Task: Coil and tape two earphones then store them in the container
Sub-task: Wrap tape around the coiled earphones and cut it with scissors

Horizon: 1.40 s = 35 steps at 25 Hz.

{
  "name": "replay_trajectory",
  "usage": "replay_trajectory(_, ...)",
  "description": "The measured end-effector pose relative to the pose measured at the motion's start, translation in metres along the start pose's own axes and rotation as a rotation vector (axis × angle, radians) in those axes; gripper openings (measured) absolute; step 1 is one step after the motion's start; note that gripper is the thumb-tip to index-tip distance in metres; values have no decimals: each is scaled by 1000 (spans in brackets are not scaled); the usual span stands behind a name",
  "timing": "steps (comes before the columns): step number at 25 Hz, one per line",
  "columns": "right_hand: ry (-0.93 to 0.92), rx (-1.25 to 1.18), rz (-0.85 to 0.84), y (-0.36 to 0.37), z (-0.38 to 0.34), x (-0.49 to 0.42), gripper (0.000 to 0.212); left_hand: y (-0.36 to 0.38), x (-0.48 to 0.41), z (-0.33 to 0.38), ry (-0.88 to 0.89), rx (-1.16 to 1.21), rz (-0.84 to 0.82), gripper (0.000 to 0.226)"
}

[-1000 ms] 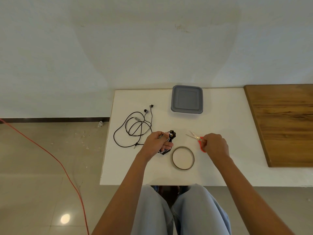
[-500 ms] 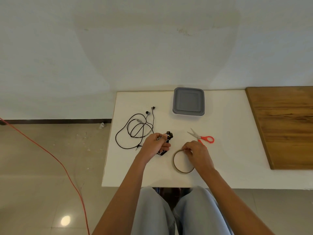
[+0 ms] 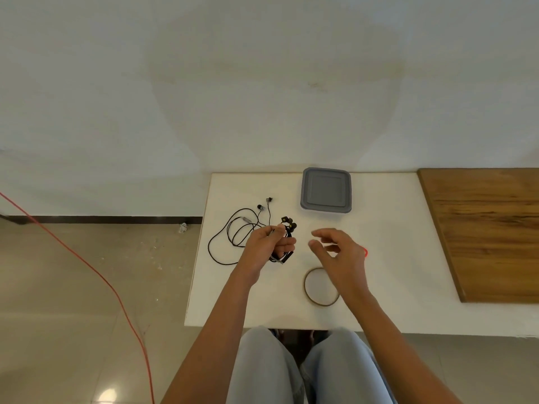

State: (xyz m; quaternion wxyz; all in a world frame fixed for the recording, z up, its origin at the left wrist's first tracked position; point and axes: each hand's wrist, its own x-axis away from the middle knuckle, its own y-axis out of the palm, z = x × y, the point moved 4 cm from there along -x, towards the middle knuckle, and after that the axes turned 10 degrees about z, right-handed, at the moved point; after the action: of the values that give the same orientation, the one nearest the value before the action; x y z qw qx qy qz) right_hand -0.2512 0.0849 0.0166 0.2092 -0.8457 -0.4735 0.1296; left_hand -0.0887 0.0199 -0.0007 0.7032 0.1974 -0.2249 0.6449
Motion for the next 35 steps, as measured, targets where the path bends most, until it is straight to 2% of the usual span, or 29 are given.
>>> replay_trajectory(4,97,-173,-56,4,-59,6,13,5,29,38,131,-68,-26,20)
replay_trajectory(14,141,-418,59,-38,-132,21,11,1,106,113,309,-31,-45,15)
replay_trajectory(16,192,-479,56,-43,-143,28,11,1,118,120,339,-18,-58,16)
replay_trajectory(21,430,-839,-21,-54,-159,42,8,-1,140,132,469,5,-31,7)
replay_trajectory(23,539,-932,-79,-54,-161,46,10,-2,147,136,510,0,-10,1)
replay_trajectory(26,630,-983,-123,-54,-166,49,14,-3,155,140,591,-55,44,6)
replay_trajectory(31,616,-1033,-102,-59,-175,48,8,-1,168,145,775,-175,217,15)
replay_trajectory(35,635,-1089,-80,-59,-176,49,9,7,177,147,868,-239,275,17)
